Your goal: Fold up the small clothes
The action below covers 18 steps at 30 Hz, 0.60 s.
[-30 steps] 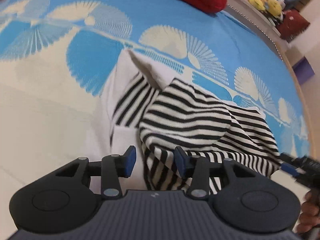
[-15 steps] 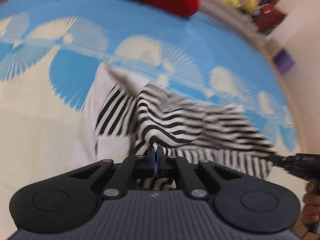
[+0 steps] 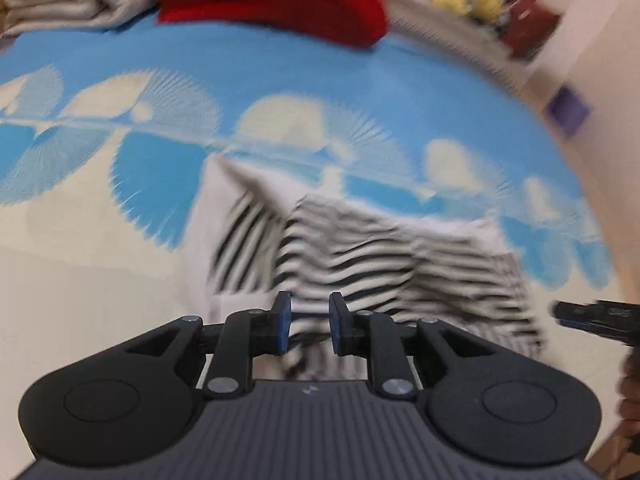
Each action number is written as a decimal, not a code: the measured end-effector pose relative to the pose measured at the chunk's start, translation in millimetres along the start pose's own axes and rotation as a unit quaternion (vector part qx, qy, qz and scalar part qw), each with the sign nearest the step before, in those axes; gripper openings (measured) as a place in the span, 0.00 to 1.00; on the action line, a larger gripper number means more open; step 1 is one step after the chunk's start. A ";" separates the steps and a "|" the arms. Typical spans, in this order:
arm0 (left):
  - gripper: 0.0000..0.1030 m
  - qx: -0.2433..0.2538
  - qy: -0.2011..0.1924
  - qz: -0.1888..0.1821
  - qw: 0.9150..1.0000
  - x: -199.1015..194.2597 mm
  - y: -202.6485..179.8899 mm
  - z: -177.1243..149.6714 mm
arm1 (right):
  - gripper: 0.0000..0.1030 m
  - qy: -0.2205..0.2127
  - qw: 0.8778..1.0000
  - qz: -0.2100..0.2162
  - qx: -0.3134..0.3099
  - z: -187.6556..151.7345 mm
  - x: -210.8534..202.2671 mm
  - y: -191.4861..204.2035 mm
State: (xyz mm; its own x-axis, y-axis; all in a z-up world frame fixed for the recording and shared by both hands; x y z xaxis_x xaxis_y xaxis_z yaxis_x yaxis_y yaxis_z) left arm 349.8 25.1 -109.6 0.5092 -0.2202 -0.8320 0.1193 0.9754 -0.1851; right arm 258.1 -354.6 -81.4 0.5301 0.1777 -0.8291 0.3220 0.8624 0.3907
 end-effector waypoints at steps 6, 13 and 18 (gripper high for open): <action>0.19 0.069 0.130 0.073 0.986 58.9 -5.7 -41.0 | 0.45 0.041 0.997 0.038 -0.049 -10.4 29.1 21.1; 0.26 0.048 0.084 0.028 0.995 36.9 1.7 -36.7 | 0.44 0.089 0.996 -0.004 -0.019 -24.7 57.8 -9.5; 0.26 0.040 0.066 0.052 0.996 9.0 9.1 -50.9 | 0.44 0.020 0.999 0.018 0.022 -30.4 -14.7 -19.0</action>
State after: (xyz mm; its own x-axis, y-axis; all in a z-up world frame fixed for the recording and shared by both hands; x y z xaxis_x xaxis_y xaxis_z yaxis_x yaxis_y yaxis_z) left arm 312.1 32.2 -145.4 0.4069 -0.1107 -0.9067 0.1415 0.9883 -0.0571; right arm 220.3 -359.3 -88.7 0.5104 0.2282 -0.8291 0.3373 0.8338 0.4371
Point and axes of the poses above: each gripper's, at about its wrist camera, not at the fingertips, and x roughly the way its jaws point, y to its left, z to its top, the point moved 3 cm from there along x, roughly the way its jaws point, and after that the axes turned 5 degrees about z, right-handed, at the moved point
